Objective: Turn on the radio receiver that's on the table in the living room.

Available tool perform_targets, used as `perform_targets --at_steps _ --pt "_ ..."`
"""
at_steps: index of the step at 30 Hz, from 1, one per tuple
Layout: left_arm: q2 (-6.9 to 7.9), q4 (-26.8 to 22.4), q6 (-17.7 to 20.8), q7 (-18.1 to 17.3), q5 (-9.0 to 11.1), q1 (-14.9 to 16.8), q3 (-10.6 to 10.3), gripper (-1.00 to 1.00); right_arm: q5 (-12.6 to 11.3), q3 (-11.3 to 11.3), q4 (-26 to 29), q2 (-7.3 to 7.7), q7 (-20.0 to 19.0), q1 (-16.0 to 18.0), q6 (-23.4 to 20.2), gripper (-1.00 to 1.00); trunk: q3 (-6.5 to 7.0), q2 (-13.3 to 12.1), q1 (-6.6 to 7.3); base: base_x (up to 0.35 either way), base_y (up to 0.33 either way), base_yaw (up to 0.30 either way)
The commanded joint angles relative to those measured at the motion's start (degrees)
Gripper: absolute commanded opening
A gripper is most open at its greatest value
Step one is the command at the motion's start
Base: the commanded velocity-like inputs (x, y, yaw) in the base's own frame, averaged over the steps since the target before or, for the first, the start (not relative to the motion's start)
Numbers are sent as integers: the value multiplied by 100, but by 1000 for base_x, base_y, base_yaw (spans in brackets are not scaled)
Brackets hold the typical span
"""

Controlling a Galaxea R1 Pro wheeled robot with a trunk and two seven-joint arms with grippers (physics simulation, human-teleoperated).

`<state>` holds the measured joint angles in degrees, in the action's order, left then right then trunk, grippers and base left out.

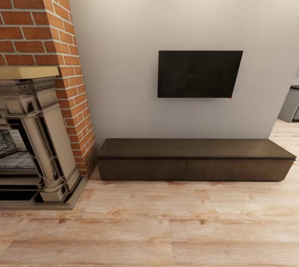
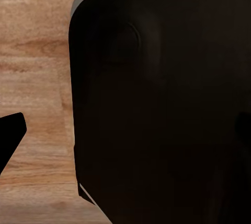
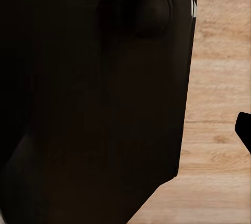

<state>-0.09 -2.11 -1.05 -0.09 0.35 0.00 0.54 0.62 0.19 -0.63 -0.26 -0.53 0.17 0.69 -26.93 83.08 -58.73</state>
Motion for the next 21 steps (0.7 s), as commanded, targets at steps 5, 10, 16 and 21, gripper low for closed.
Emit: perform_targets --at_steps 5,10,16,21 --pt "0 0 0 0 0 0 -1 100 5 -18 1 0 0 -2 1 100 0 0 0 0 0 99" --pt "0 0 0 0 0 0 -1 100 8 -26 1 0 0 0 1 100 0 0 0 0 0 239" --pt "0 0 0 0 0 0 -1 100 9 -27 0 0 0 1 -4 100 0 0 0 0 0 266" --pt "0 0 0 0 0 0 -1 100 9 -28 0 0 0 -5 0 100 0 0 0 0 0 270"
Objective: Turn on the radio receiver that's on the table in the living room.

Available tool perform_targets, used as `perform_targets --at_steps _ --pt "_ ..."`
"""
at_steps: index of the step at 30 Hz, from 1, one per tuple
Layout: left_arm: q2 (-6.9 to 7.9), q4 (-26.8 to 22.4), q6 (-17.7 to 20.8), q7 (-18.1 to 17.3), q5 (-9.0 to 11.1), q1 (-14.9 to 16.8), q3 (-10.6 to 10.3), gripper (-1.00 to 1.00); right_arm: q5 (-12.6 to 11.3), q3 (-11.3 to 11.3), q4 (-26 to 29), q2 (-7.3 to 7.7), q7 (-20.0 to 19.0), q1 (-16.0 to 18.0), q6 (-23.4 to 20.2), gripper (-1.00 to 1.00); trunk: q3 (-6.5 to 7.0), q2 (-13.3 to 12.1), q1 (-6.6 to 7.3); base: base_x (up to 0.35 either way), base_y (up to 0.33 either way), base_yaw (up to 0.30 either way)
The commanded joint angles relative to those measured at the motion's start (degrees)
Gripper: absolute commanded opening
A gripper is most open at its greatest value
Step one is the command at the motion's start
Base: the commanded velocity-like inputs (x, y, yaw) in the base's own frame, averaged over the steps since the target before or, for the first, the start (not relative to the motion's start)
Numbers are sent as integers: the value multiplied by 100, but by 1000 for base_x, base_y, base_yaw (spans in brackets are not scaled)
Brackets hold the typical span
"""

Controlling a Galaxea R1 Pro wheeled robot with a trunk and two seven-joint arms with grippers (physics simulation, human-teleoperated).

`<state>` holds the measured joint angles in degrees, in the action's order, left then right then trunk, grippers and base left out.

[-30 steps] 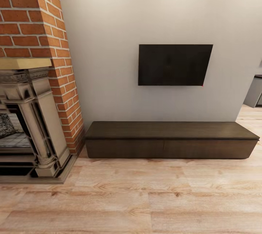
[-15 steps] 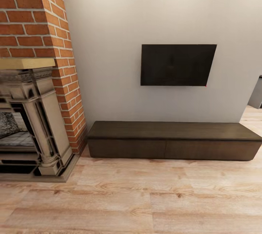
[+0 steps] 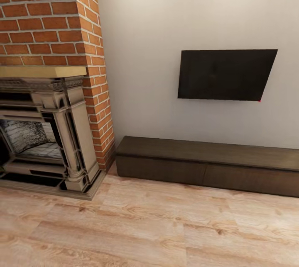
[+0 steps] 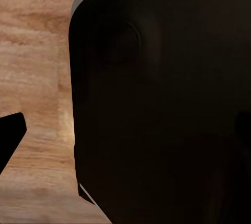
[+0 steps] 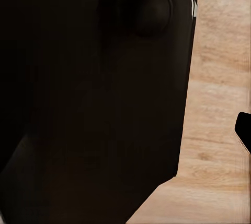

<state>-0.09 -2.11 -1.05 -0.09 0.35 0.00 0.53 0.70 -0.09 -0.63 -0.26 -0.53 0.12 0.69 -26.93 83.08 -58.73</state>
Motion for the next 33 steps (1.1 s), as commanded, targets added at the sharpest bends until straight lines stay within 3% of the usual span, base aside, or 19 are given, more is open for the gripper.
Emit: perform_targets --at_steps 1,33 --pt "0 0 0 0 0 0 0 100 0 0 -1 0 0 0 1 100 0 0 0 0 0 270" --pt "0 -4 0 8 0 0 -9 100 0 17 2 0 27 5 10 100 0 0 0 0 0 271"
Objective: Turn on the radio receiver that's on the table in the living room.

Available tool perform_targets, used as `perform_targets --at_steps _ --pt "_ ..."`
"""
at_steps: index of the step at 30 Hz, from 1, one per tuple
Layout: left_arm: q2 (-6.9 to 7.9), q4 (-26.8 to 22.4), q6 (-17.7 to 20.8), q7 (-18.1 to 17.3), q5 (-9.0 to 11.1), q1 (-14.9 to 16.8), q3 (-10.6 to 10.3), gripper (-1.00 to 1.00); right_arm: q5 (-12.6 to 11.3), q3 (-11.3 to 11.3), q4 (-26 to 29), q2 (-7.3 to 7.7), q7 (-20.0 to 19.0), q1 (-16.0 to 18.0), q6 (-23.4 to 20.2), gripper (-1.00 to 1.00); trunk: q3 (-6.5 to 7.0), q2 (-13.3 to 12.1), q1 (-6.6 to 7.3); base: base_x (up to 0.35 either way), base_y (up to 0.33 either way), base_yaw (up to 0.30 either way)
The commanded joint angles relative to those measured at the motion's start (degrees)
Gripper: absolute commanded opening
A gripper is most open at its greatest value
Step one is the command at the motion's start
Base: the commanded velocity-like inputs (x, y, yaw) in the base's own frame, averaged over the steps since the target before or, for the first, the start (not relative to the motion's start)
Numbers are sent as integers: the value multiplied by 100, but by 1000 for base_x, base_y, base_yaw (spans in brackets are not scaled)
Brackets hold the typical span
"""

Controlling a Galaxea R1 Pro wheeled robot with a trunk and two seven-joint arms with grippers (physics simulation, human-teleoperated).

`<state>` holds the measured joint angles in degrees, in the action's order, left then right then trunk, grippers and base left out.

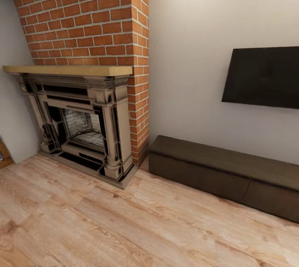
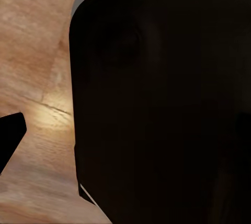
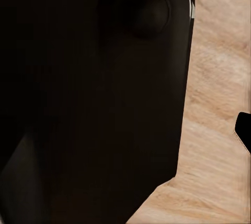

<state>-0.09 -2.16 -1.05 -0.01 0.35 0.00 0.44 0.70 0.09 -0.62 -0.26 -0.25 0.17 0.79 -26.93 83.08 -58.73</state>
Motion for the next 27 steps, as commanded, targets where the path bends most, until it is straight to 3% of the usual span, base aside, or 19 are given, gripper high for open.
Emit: perform_targets --at_steps 1,27 --pt "0 2 0 0 0 0 0 100 0 0 0 -2 3 0 0 100 0 0 0 0 0 272" --pt "0 3 0 9 0 0 0 100 0 0 0 -7 34 1 0 100 0 0 0 0 0 272"
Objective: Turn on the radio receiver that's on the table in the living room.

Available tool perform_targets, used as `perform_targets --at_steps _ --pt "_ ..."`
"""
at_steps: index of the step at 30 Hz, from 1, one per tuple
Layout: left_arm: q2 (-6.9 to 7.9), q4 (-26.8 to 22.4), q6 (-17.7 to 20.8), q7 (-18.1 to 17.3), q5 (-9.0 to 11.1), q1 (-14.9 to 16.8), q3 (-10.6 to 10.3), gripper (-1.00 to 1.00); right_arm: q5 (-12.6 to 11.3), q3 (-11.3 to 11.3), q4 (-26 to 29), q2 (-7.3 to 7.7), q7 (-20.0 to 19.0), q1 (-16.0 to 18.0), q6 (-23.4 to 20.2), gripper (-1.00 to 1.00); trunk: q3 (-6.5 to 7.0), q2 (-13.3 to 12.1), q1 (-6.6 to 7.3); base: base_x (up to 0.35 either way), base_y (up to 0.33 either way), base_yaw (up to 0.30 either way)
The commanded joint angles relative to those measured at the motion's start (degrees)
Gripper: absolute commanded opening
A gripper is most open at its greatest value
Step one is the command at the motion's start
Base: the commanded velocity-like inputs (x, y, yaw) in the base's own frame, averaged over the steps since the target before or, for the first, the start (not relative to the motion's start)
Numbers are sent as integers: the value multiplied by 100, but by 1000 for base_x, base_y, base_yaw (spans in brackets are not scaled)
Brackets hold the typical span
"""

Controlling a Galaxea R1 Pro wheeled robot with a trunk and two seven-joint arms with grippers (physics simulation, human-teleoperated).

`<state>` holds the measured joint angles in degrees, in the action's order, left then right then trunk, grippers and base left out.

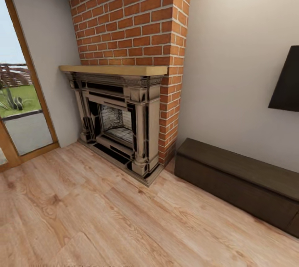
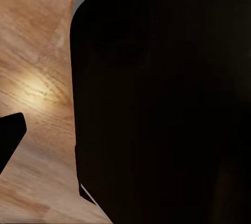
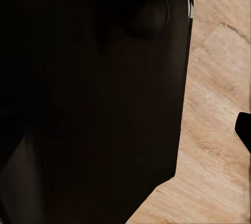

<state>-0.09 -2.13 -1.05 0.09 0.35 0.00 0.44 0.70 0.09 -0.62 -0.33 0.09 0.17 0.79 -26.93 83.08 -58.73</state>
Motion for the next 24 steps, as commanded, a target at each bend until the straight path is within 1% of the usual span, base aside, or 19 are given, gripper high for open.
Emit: perform_targets --at_steps 1,24 --pt "0 -2 0 0 0 0 0 100 0 0 0 2 0 0 0 100 0 0 0 0 0 272" --pt "0 -2 0 0 0 0 2 100 0 0 0 5 0 0 0 100 0 0 0 0 0 272"
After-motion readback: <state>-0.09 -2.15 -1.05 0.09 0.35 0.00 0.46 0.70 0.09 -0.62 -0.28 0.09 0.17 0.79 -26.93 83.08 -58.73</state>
